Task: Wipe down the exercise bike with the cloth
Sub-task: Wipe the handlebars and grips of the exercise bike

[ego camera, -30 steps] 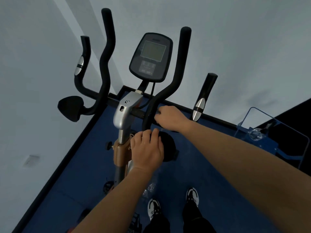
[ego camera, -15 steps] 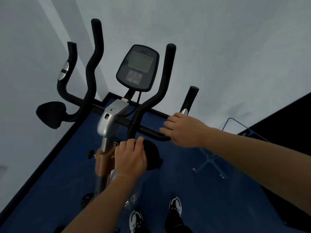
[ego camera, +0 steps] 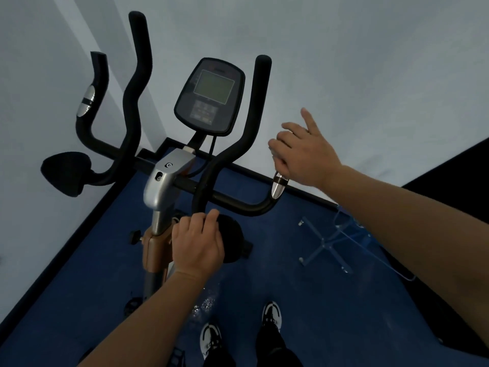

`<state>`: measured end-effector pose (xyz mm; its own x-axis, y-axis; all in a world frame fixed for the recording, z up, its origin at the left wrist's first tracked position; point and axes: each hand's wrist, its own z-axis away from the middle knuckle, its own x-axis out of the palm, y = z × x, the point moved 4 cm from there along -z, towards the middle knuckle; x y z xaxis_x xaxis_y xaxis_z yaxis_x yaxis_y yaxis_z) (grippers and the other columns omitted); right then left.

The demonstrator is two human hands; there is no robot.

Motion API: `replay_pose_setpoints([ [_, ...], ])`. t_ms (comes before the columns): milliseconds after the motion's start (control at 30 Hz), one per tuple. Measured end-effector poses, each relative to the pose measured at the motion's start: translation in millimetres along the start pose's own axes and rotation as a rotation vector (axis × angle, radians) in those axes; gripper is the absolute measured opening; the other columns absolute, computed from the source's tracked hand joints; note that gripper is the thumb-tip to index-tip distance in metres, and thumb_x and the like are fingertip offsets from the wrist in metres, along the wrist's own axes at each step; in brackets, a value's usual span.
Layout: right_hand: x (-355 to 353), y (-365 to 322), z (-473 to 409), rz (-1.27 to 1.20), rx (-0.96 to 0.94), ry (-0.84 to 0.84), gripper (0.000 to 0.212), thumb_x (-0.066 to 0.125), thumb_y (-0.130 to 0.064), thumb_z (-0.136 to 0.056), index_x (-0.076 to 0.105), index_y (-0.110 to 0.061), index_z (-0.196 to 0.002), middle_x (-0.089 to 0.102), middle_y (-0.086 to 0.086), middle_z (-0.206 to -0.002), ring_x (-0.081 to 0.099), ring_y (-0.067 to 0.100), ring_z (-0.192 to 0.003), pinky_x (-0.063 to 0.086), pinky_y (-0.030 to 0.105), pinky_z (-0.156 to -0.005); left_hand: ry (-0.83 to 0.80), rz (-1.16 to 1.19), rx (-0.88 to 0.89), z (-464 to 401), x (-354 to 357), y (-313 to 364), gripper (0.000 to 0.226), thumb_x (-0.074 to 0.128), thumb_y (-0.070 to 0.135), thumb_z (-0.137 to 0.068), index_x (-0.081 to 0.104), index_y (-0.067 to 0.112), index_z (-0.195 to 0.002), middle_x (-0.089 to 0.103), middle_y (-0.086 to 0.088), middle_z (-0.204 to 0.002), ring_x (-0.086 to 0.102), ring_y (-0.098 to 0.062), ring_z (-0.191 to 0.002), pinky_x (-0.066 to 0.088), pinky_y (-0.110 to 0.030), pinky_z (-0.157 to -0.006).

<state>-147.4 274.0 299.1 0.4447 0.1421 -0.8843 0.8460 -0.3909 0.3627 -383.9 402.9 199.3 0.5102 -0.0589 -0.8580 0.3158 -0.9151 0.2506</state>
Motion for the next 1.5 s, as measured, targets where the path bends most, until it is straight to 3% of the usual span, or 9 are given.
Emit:
replay_pose_setpoints([
  [267,17.3,-81.2,16.5,-0.334,0.234,0.053,0.033,0.048,-0.029,-0.100,0.074,-0.011,-0.097,0.074,0.008,-0.088,0.068,0.027,-0.095,0.041,0.047,-0.109,-0.080,-0.010,-0.007,-1.9,-4.4,-2.0,0.036,0.045,0.024,-0.089,0.063,0.007,-0.115,0.061,-0.012,-0.092,0.049,-0.032,-0.075,0.037,-0.041,-0.067],
  [367,11.5,-128.2,17.6,-0.356,0.083,-0.013,0.036,0.041,-0.027,-0.105,0.067,-0.012,-0.084,0.067,0.005,-0.070,0.061,0.026,-0.063,0.053,0.046,-0.074,-0.135,-0.014,-0.018,-2.8,-7.3,-0.8,0.036,0.046,0.025,-0.089,0.060,0.009,-0.117,0.062,-0.012,-0.094,0.050,-0.032,-0.077,0.039,-0.042,-0.069],
  [467,3.7,-135.6,12.2,-0.362,0.142,-0.007,0.017,0.076,-0.009,-0.085,0.062,-0.010,-0.075,0.057,0.004,-0.058,0.052,0.025,-0.042,0.048,0.037,-0.040,-0.189,-0.022,-0.014,-5.2,-9.7,0.5,0.037,0.045,0.026,-0.088,0.058,0.010,-0.118,0.062,-0.012,-0.095,0.052,-0.032,-0.077,0.043,-0.045,-0.072],
  [567,5.1,-121.1,5.4,-0.513,0.252,-0.122,0.021,0.053,-0.027,-0.100,0.065,-0.011,-0.095,0.067,0.004,-0.076,0.062,0.024,-0.056,0.052,0.034,-0.052,-0.221,-0.033,-0.009,-4.9,-9.6,2.1,0.038,0.045,0.027,-0.088,0.059,0.010,-0.119,0.062,-0.012,-0.095,0.052,-0.032,-0.078,0.043,-0.045,-0.073],
  [733,-26.4,-52.8,16.0,-1.195,1.149,0.184,0.035,0.043,-0.031,-0.103,0.074,-0.018,-0.093,0.066,-0.007,-0.084,0.059,-0.006,-0.076,0.045,0.011,-0.064,-0.206,-0.021,-0.025,-5.8,-8.9,3.0,0.038,0.043,0.025,-0.089,0.062,0.008,-0.118,0.062,-0.012,-0.095,0.053,-0.033,-0.078,0.042,-0.045,-0.074],
  [933,-0.8,14.0,58.6,-1.679,1.851,0.751,0.043,0.047,-0.048,-0.101,0.075,-0.016,-0.096,0.073,0.011,-0.107,0.071,0.030,-0.101,0.061,0.038,-0.069,-0.105,-0.013,-0.011,-3.6,-3.0,2.8,0.037,0.040,0.025,-0.091,0.062,0.007,-0.116,0.062,-0.013,-0.092,0.050,-0.033,-0.076,0.039,-0.044,-0.069],
  [1100,31.4,22.6,57.8,-1.905,1.928,0.708,0.046,0.047,-0.050,-0.102,0.072,-0.012,-0.105,0.074,0.009,-0.095,0.070,0.028,-0.087,0.060,0.041,-0.074,-0.038,-0.023,0.024,-2.1,0.2,0.6,0.036,0.042,0.022,-0.089,0.063,0.004,-0.112,0.062,-0.016,-0.090,0.049,-0.035,-0.074,0.037,-0.044,-0.066],
  [1267,56.5,-16.5,27.6,-2.386,1.593,0.447,0.085,0.040,-0.070,-0.093,0.063,0.004,-0.127,0.067,0.023,-0.111,0.063,0.036,-0.095,0.039,0.071,-0.101,-0.027,-0.020,0.021,-2.3,-0.7,-0.5,0.036,0.041,0.021,-0.091,0.065,0.003,-0.111,0.061,-0.017,-0.089,0.050,-0.035,-0.074,0.036,-0.045,-0.067],
  [1500,60.0,-21.3,25.9,-2.464,1.325,0.234,0.080,0.025,-0.069,-0.098,0.066,-0.003,-0.119,0.063,0.014,-0.097,0.060,0.027,-0.084,0.056,0.043,-0.075,-0.027,-0.022,0.001,-2.1,-3.0,0.7,0.036,0.040,0.023,-0.091,0.064,0.005,-0.111,0.062,-0.015,-0.088,0.050,-0.035,-0.075,0.035,-0.044,-0.070],
])
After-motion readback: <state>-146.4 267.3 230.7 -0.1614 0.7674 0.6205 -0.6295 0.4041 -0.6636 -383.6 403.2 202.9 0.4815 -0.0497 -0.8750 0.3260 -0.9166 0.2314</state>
